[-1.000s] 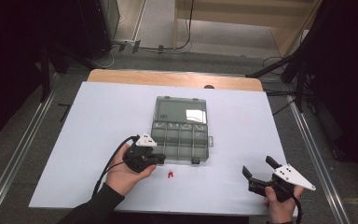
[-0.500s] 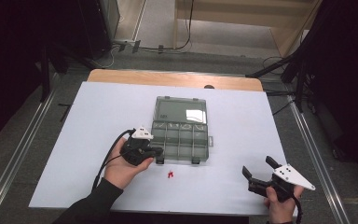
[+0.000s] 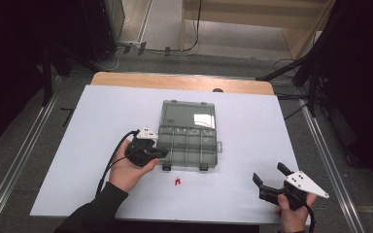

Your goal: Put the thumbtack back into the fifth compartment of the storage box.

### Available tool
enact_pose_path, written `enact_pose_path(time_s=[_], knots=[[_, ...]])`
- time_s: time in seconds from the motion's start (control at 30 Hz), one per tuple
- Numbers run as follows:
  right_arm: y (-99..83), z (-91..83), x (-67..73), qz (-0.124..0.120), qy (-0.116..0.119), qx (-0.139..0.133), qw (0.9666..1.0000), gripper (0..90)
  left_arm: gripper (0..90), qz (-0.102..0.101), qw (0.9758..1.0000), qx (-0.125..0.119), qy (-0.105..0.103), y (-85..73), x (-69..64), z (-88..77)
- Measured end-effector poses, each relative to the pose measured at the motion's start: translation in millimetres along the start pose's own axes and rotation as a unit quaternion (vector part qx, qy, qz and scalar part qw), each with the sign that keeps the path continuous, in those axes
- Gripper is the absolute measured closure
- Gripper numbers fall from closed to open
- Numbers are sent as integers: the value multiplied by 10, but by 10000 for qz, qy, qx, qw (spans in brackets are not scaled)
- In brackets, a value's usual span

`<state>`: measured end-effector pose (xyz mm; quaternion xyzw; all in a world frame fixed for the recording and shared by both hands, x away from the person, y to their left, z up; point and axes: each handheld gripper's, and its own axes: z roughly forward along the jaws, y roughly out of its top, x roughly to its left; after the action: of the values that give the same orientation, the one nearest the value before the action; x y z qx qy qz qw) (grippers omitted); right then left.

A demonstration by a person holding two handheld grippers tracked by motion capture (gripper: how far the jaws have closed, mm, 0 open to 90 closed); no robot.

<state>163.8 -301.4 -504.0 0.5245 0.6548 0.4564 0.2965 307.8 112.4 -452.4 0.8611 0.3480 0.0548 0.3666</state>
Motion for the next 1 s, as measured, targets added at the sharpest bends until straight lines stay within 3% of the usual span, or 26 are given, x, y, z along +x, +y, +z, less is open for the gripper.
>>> enact_pose_path(time_s=[0.27, 0.57, 0.73, 1.0], knots=[[-4, 7, -1, 22, -7, 14, 10000, 42, 853, 3, 9999, 67, 152, -8, 48, 54], [-9, 13, -3, 9, -2, 37, 10000, 45, 849, -21, 9998, 18, 186, -19, 65, 94], [-10, 15, -3, 8, 4, 35, 10000, 45, 790, -67, 9998, 2, 211, -18, 77, 89], [-12, 18, -4, 21, 1, 51, 10000, 44, 600, -107, 9999, -90, 42, -10, 45, 53]])
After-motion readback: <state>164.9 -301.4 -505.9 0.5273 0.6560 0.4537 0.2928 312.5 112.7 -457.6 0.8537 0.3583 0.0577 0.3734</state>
